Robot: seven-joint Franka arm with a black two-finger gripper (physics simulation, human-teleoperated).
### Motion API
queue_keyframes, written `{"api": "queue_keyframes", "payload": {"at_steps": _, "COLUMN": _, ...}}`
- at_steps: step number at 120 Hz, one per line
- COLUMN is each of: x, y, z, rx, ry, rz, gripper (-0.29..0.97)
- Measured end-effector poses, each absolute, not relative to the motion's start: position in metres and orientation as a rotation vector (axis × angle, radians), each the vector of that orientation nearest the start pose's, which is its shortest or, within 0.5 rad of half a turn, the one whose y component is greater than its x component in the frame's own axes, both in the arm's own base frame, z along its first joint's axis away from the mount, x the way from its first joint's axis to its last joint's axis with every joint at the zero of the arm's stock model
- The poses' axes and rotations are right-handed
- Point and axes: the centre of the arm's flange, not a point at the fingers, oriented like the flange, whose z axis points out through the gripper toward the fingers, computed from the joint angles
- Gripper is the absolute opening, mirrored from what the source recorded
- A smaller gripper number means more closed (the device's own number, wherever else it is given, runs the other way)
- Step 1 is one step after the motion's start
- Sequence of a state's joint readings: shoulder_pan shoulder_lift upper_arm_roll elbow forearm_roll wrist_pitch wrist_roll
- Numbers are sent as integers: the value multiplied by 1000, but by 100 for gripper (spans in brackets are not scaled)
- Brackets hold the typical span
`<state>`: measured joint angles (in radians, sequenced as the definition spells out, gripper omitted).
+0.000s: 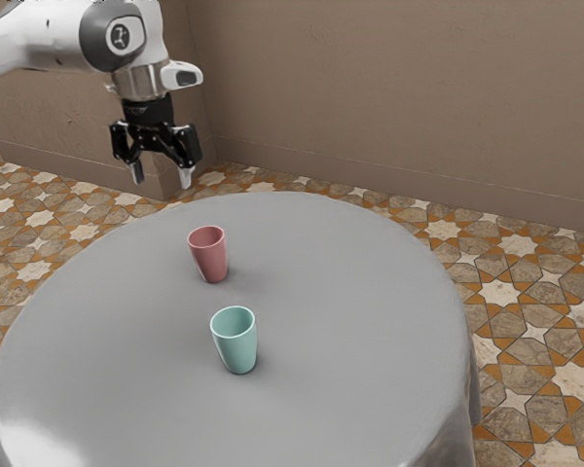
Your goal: Place the left cup onto the right cup
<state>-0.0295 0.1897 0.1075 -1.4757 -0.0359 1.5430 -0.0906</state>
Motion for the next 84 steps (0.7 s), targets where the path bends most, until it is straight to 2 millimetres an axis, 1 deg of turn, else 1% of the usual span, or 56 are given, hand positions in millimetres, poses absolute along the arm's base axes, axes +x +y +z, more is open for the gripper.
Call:
{"api": "queue_keyframes", "payload": {"at_steps": 13, "x": 608, "y": 39, "z": 553, "rx": -3135, "ry": -275, "rz": 203, "gripper": 68}}
{"api": "queue_keyframes", "payload": {"at_steps": 29, "x": 626, "y": 36, "z": 552, "rx": -3127, "ry": -273, "rz": 176, "gripper": 68}}
{"api": "queue_keyframes", "payload": {"at_steps": 41, "x": 647, "y": 37, "z": 538, "rx": -3115, "ry": -277, "rz": 179, "gripper": 68}}
{"api": "queue_keyframes", "payload": {"at_steps": 52, "x": 667, "y": 43, "z": 519, "rx": -3104, "ry": -292, "rz": 186, "gripper": 68}}
{"api": "queue_keyframes", "payload": {"at_steps": 63, "x": 680, "y": 46, "z": 504, "rx": -3098, "ry": -298, "rz": 184, "gripper": 68}}
{"api": "queue_keyframes", "payload": {"at_steps": 71, "x": 689, "y": 46, "z": 498, "rx": -3095, "ry": -297, "rz": 165, "gripper": 68}}
{"api": "queue_keyframes", "payload": {"at_steps": 84, "x": 696, "y": 46, "z": 489, "rx": -3091, "ry": -298, "rz": 159, "gripper": 68}}
